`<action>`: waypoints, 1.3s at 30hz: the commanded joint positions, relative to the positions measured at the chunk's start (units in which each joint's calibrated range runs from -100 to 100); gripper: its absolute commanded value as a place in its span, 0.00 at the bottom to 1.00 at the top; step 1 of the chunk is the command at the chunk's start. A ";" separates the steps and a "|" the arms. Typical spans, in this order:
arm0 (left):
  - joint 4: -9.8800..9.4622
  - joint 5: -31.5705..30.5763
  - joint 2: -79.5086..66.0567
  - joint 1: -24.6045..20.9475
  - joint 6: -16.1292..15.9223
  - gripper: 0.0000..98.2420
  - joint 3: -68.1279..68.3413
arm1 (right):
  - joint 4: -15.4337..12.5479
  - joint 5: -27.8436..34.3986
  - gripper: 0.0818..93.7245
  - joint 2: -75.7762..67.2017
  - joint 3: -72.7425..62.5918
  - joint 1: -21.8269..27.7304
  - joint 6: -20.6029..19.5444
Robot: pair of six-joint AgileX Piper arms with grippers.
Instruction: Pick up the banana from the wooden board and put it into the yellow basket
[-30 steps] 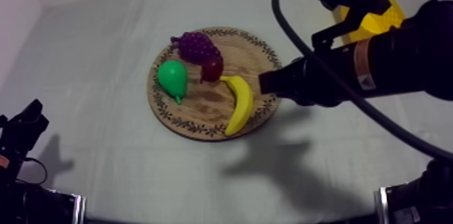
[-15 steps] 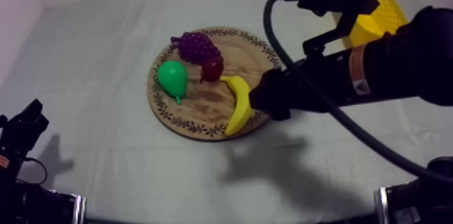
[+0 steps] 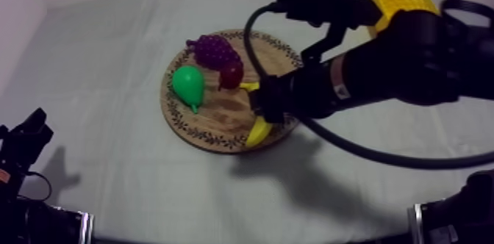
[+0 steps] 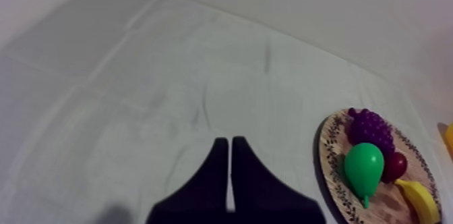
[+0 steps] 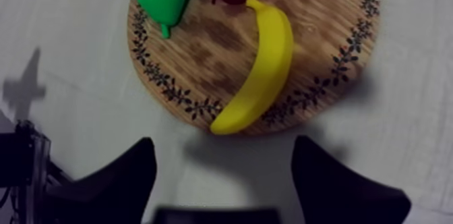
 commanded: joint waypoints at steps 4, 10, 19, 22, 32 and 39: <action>-0.01 0.02 -0.03 -0.03 -0.01 0.00 0.03 | -2.05 -0.94 0.59 9.74 -4.58 1.73 2.76; -0.01 0.02 -0.03 -0.03 -0.01 0.00 0.03 | -2.54 -1.77 0.59 17.97 -8.46 2.78 3.89; -0.01 0.02 -0.03 -0.03 -0.01 0.00 0.03 | -5.18 0.12 0.58 26.84 -14.47 4.23 6.78; -0.01 0.02 -0.03 -0.03 -0.01 0.00 0.03 | -6.20 1.43 0.58 28.78 -16.75 4.90 8.00; -0.01 0.02 -0.03 -0.03 -0.01 0.00 0.03 | -14.03 9.67 0.56 34.07 -25.41 8.52 16.19; -0.01 0.02 -0.03 -0.03 -0.01 0.00 0.03 | -18.36 16.45 0.52 35.92 -29.62 10.02 21.16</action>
